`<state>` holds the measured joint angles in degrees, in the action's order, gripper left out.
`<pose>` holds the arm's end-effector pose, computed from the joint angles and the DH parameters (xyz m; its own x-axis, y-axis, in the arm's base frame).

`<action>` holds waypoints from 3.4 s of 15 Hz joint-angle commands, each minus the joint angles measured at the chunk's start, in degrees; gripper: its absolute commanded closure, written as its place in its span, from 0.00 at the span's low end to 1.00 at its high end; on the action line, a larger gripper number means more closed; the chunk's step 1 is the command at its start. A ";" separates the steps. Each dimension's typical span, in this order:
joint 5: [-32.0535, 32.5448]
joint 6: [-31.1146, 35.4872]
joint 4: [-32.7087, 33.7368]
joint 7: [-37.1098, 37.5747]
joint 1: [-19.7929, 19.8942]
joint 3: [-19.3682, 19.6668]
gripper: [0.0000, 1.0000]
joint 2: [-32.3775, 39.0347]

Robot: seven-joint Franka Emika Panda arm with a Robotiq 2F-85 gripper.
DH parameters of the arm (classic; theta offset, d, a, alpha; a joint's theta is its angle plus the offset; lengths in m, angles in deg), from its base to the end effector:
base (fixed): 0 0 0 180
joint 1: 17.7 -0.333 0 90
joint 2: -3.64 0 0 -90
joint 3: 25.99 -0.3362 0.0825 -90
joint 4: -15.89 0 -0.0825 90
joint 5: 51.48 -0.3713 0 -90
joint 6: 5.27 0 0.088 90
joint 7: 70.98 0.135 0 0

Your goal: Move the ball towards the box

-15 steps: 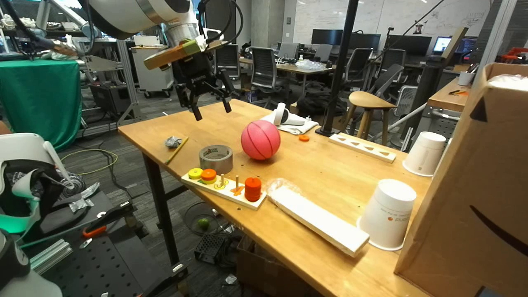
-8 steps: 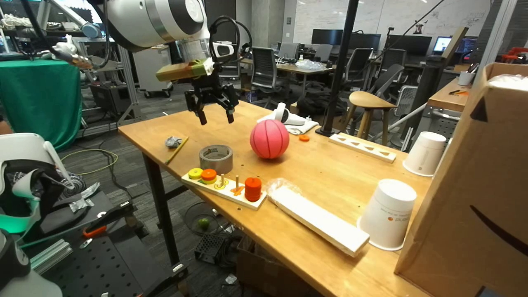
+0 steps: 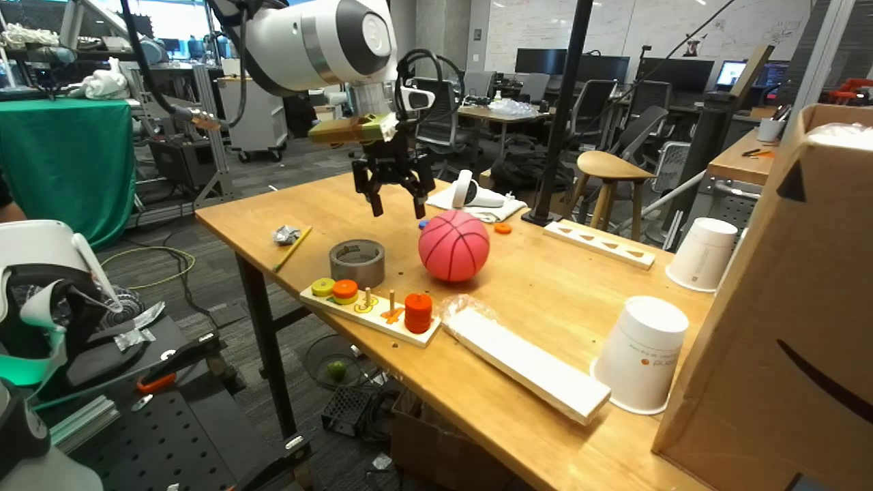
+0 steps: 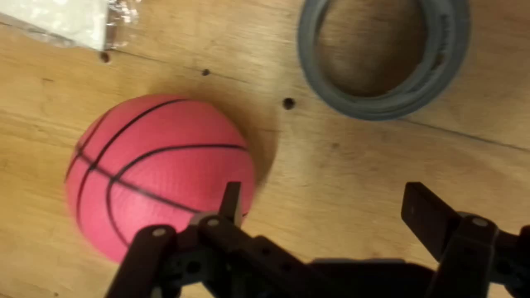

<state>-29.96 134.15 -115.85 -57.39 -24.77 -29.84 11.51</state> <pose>0.5119 0.0910 0.2911 0.9707 0.2396 0.0201 0.2287 -0.9457 0.2310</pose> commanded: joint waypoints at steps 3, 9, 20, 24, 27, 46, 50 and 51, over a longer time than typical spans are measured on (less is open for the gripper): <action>19.28 -8.00 8.69 5.93 0.50 5.67 0.00 -1.67; 29.97 -8.68 6.99 16.63 0.12 2.11 0.00 -7.69; -11.14 0.45 -0.12 10.91 -3.96 -6.24 0.00 -1.85; -18.12 10.50 -1.92 1.75 -3.53 -6.36 0.00 2.12; -19.93 15.77 -1.84 -5.79 -3.00 -6.69 0.00 5.45; 35.26 -3.76 4.58 18.63 -1.02 3.39 0.00 -5.15; 33.73 -3.80 2.65 20.60 -1.12 1.51 0.00 -4.92; 34.05 -3.28 3.66 19.27 -0.67 1.58 0.00 -3.65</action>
<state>4.17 131.03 -112.29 -37.97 -26.54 -27.13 7.89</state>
